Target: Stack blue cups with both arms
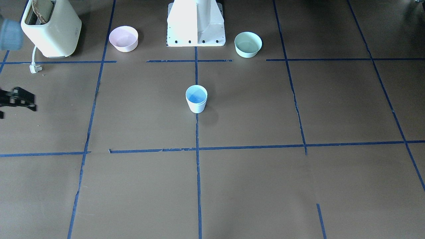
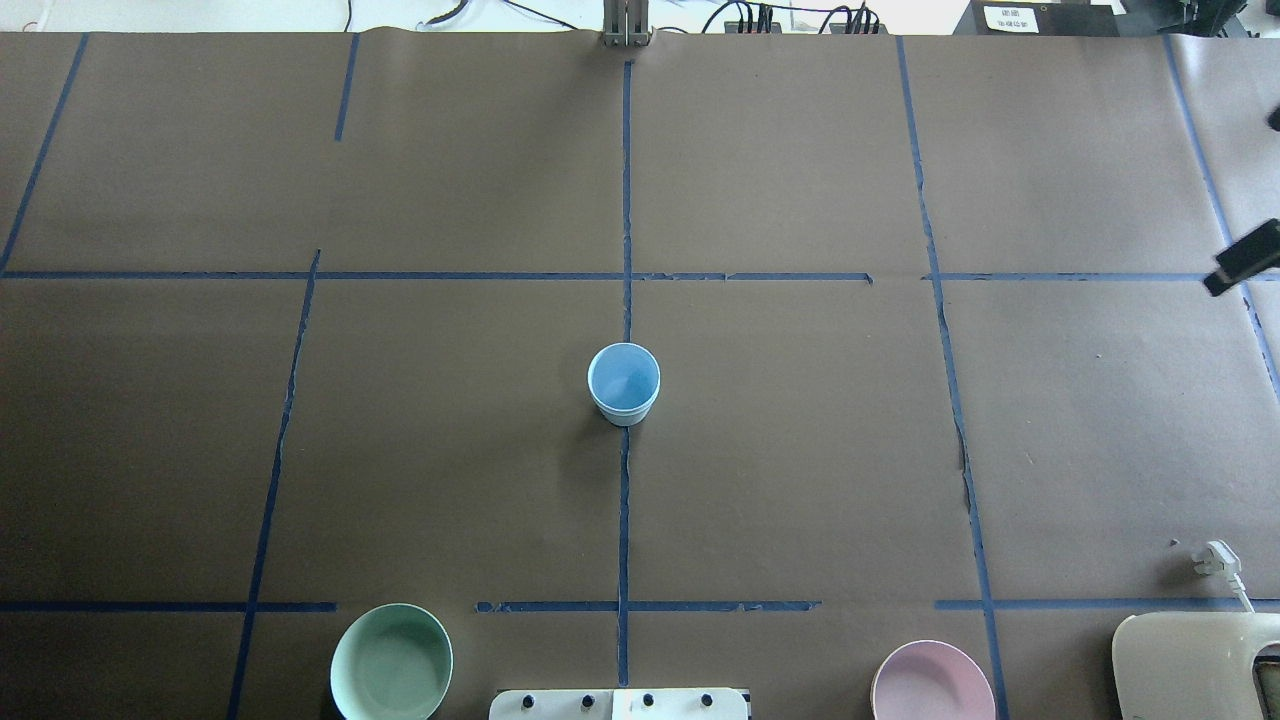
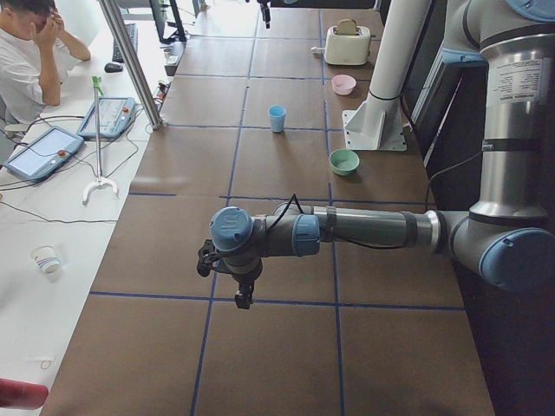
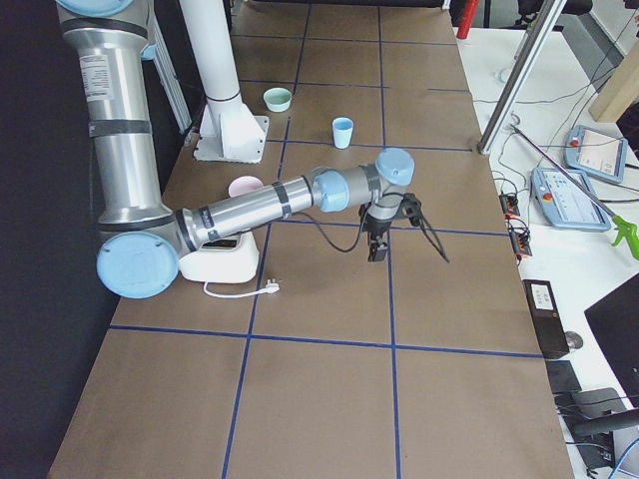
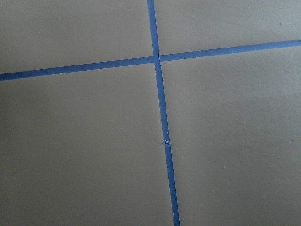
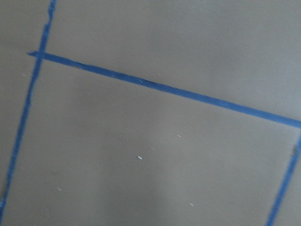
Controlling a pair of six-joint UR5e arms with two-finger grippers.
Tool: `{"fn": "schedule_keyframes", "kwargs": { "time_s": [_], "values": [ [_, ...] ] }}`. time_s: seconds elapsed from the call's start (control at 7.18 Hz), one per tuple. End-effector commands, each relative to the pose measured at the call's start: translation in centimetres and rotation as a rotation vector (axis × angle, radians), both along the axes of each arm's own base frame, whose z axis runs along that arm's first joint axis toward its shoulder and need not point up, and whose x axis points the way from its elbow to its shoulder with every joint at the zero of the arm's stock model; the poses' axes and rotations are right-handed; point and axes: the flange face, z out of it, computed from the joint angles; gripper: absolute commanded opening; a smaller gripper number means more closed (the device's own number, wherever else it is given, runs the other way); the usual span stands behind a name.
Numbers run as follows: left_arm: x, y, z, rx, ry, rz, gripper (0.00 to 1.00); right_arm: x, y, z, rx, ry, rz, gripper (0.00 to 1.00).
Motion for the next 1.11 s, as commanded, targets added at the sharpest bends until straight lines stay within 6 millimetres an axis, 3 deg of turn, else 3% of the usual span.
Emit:
{"fn": "schedule_keyframes", "kwargs": {
  "time_s": [0.0, 0.14, 0.28, 0.98],
  "values": [
    [0.0, -0.1, -0.4, 0.010, 0.000, 0.001, 1.00, 9.7, 7.4, 8.2, -0.041, 0.006, 0.055, 1.00],
    [0.0, -0.2, -0.7, 0.015, 0.000, 0.001, 1.00, 10.4, 10.3, 10.6, -0.102, 0.011, 0.075, 1.00],
    [0.0, -0.4, -0.9, 0.018, -0.003, 0.000, 1.00, 10.4, 11.1, 11.4, -0.126, 0.013, 0.079, 1.00],
    [-0.2, -0.2, -0.3, -0.053, -0.016, -0.051, 1.00, 10.3, 10.9, 11.2, -0.122, 0.010, 0.079, 1.00]
  ]
}}
